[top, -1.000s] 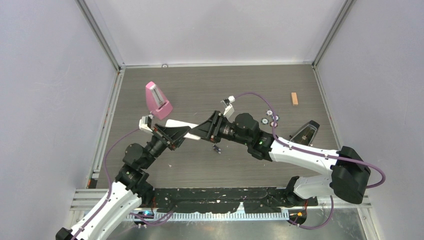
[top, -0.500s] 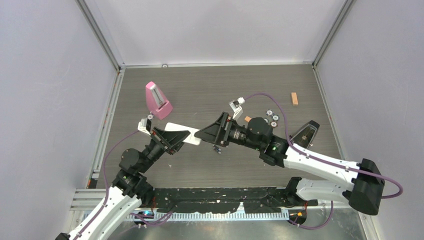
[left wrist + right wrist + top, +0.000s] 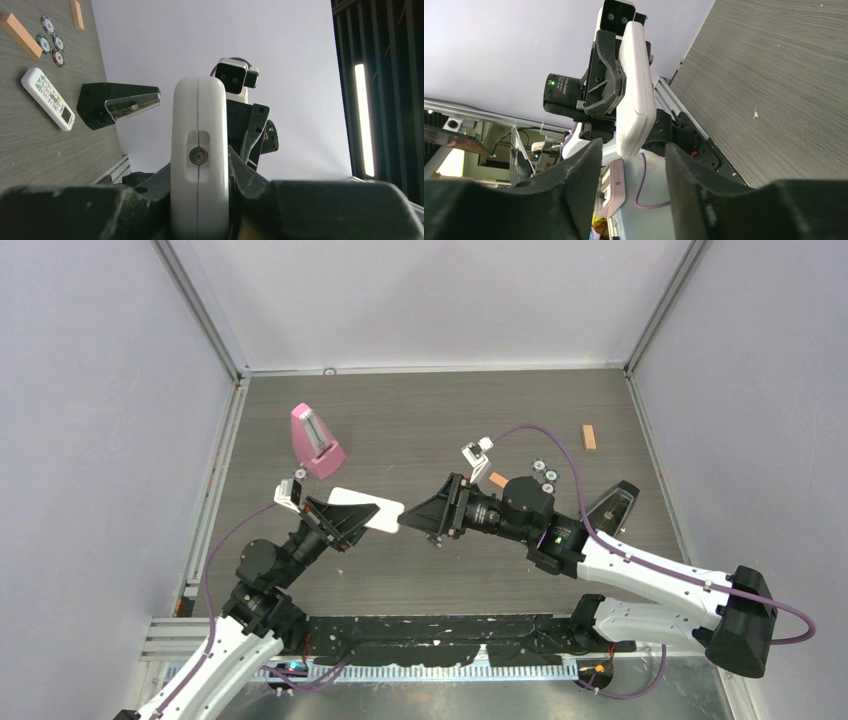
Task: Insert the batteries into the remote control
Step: Load the battery cover into the remote control.
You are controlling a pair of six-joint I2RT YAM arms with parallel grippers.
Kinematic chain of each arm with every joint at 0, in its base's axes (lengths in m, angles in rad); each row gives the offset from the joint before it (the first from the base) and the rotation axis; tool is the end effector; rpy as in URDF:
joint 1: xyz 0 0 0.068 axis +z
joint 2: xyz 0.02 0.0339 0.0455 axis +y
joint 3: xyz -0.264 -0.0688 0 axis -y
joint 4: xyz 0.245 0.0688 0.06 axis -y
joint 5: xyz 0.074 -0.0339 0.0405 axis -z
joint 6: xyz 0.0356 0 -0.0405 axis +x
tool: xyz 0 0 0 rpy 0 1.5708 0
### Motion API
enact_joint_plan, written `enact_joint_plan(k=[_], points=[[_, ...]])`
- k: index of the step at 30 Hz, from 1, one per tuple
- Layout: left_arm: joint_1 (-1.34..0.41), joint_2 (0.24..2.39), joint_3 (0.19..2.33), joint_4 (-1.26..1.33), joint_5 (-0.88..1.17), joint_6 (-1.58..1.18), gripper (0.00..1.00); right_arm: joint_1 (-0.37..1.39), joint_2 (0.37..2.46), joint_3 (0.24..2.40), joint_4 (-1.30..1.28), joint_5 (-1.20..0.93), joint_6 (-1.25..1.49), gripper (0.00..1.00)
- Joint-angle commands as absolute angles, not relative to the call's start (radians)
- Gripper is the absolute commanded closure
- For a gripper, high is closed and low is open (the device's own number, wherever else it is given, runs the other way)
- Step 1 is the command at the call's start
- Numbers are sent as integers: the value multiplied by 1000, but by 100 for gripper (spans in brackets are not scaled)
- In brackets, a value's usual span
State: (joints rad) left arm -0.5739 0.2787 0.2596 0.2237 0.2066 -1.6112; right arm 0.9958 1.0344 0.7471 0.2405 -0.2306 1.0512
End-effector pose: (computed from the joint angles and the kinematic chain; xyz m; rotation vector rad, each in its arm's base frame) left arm 0.0959 -0.0707 0.2636 -0.6426 1.5548 -1.9002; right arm 0.1267 0.2105 0.3235 -0.1590 1.9264 1.6814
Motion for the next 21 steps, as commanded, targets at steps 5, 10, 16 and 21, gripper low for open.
enact_joint_plan(k=[5,10,16,21], points=[[-576,271,297,235,231,-1603,100,999,1054,771,264,-218,1029,61],[-576,273,297,237,228,-1617,100,999,1051,748,298,-195,1040,68],[-576,281,298,246,232,-1622,100,999,1063,749,314,-188,1043,70],[-576,290,296,264,246,-1627,100,998,1097,768,283,-184,1042,71]])
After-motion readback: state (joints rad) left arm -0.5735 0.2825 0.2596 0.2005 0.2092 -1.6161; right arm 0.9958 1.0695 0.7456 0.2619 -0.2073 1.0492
